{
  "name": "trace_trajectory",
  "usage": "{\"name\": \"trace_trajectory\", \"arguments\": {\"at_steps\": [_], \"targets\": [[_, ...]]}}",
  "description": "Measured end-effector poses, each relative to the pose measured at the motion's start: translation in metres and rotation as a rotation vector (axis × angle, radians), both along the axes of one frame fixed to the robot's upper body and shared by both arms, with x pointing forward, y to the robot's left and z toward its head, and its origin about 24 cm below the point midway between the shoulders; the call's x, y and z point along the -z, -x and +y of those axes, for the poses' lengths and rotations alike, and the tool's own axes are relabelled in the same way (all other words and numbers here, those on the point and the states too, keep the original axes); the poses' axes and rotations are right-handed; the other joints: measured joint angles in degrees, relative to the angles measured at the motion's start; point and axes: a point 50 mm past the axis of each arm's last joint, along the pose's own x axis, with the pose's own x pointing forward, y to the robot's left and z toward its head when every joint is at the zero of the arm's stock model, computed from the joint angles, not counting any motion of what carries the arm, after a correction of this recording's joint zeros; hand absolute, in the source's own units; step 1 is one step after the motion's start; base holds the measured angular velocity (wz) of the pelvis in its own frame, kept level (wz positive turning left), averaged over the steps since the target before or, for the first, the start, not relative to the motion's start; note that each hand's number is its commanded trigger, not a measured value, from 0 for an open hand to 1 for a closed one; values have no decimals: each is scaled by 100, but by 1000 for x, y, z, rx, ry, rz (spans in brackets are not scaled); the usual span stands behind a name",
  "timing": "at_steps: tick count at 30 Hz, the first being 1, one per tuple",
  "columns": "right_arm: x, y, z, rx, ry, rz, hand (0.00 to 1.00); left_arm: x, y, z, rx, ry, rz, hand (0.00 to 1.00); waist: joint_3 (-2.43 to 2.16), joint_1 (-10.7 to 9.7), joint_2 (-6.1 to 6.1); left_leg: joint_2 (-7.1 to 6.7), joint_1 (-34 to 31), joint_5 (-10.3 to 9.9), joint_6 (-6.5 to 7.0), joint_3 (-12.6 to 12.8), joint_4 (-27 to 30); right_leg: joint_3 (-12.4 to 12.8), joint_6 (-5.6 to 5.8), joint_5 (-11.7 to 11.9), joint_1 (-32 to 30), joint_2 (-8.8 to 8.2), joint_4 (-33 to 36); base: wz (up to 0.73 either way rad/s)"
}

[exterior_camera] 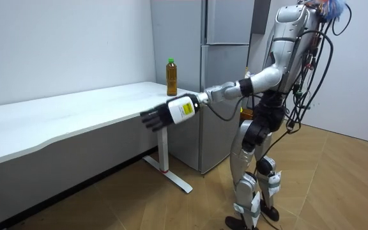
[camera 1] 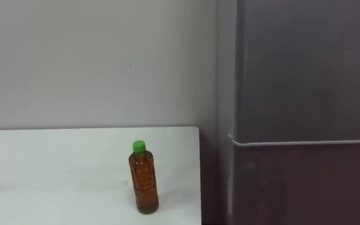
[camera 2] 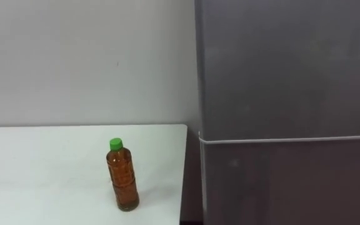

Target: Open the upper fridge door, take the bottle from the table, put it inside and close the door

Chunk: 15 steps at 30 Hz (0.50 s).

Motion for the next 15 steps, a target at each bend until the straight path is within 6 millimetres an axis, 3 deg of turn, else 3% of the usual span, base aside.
{"name": "trace_trajectory", "arguments": {"at_steps": [8,15], "targets": [[1,4,3,-6,-3,16,0,-46,-16,-2,46,-75,-189,0,-20,9,-22,-22,-70,1,-1,27,20,-16,-1,1,-49,4,-4,0],[2,3,6,-19,-12,10,0,-84,-27,-15,165,-142,-333,0,7,-64,-36,5,-120,-10,2,35,79,17,-1,2,-58,16,-8,1]]}}
